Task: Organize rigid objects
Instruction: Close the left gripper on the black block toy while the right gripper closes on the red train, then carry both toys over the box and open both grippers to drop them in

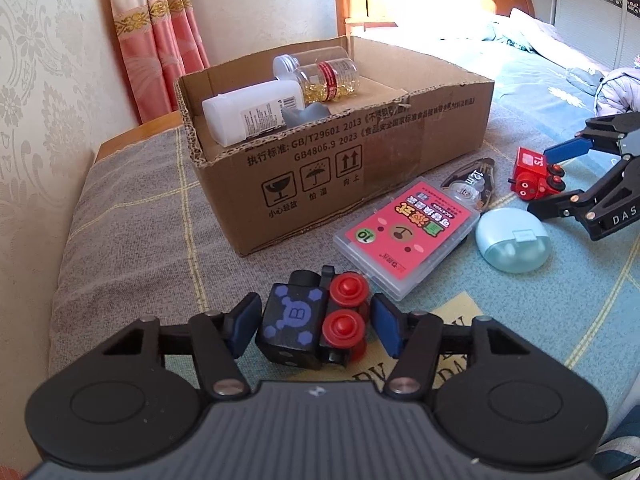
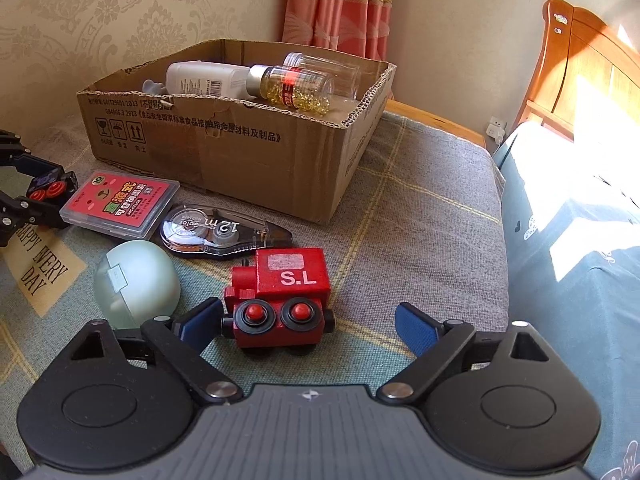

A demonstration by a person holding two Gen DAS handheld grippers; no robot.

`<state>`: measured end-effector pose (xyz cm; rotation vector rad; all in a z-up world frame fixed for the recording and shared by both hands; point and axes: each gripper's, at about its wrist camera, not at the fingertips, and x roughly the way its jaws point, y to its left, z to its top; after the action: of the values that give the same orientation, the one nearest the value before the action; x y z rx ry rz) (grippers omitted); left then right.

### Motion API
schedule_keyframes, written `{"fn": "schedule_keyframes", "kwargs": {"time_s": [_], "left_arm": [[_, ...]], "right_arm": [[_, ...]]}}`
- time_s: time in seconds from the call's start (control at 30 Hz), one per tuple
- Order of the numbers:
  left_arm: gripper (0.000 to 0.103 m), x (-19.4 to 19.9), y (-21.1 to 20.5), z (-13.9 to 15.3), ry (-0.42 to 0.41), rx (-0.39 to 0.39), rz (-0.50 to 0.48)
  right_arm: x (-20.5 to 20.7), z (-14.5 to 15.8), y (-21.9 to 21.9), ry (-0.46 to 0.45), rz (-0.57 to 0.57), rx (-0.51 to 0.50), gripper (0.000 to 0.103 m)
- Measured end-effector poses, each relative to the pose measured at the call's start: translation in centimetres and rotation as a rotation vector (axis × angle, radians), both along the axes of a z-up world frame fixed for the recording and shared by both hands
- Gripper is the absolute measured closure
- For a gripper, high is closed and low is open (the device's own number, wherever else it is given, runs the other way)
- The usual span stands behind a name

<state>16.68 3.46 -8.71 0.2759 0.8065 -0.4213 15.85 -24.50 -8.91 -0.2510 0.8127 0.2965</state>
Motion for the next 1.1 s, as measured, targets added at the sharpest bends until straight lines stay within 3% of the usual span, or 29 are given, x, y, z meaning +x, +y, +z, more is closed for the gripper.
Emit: {"fn": "schedule_keyframes", "kwargs": {"time_s": [0.23, 0.6, 1.1], "left_arm": [[0.051, -1.2, 0.2, 0.0, 0.023, -0.036, 0.107], [0.049, -2.4, 0.1, -0.1, 0.010, -0.035, 0.136], [0.053, -2.4, -0.3, 0.3, 0.014, -0.005, 0.123]], "right_arm": [[-0.4, 0.4, 0.7, 0.006, 0.034, 0.030, 0.040], [-0.7, 0.2, 0.9, 0.007, 0.011, 0.072, 0.040], [-0.8, 0.7, 1.4, -0.020, 0.033, 0.028, 0.046]]}}
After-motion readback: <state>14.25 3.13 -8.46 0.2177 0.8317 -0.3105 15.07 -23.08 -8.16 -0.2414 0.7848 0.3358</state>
